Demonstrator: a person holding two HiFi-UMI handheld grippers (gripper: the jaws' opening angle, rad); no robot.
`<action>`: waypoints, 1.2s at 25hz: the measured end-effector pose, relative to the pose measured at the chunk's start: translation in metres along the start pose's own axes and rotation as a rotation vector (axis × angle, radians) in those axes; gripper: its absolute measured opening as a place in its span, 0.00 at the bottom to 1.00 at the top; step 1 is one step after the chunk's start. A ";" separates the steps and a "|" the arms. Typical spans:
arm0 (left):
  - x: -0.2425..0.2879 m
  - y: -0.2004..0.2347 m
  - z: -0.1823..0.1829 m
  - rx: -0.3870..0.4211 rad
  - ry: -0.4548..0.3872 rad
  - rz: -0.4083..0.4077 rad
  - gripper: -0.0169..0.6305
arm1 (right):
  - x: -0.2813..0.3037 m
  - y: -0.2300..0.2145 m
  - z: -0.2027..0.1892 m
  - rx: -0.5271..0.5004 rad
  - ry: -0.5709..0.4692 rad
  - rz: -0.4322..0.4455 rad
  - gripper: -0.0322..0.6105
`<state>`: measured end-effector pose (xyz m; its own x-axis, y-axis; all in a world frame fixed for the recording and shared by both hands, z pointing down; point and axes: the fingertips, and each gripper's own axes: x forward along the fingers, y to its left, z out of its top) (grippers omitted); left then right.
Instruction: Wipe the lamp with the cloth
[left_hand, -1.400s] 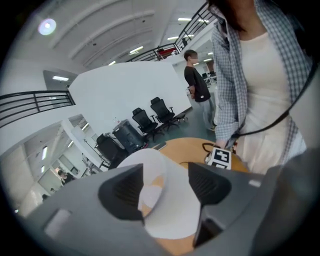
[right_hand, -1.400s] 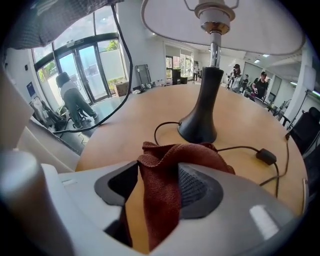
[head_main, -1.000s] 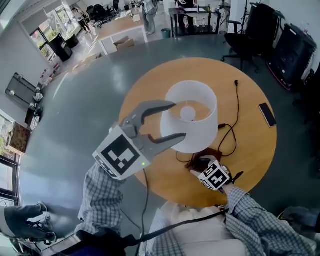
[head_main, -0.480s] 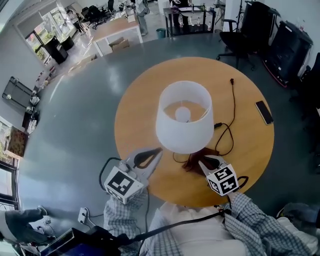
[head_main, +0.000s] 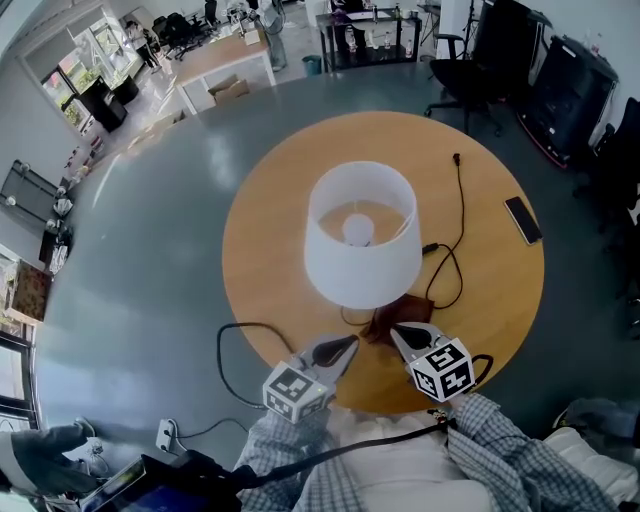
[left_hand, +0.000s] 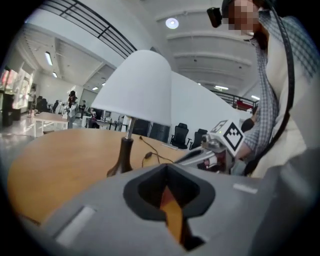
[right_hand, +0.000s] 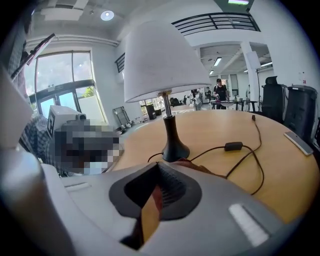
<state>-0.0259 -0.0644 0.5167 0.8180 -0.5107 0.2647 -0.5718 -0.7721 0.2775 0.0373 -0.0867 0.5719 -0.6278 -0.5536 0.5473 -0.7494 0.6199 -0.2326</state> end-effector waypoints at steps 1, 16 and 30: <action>0.002 -0.001 -0.007 -0.008 0.018 -0.005 0.03 | 0.001 0.002 -0.002 0.002 0.004 0.006 0.06; 0.010 -0.007 -0.029 -0.006 0.083 -0.043 0.03 | 0.009 0.016 -0.017 -0.028 0.064 0.086 0.06; 0.014 -0.011 -0.032 0.000 0.104 -0.066 0.03 | 0.011 0.028 -0.025 -0.060 0.109 0.145 0.06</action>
<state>-0.0106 -0.0510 0.5469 0.8431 -0.4163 0.3404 -0.5166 -0.8028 0.2978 0.0144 -0.0616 0.5913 -0.6995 -0.3943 0.5960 -0.6365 0.7229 -0.2688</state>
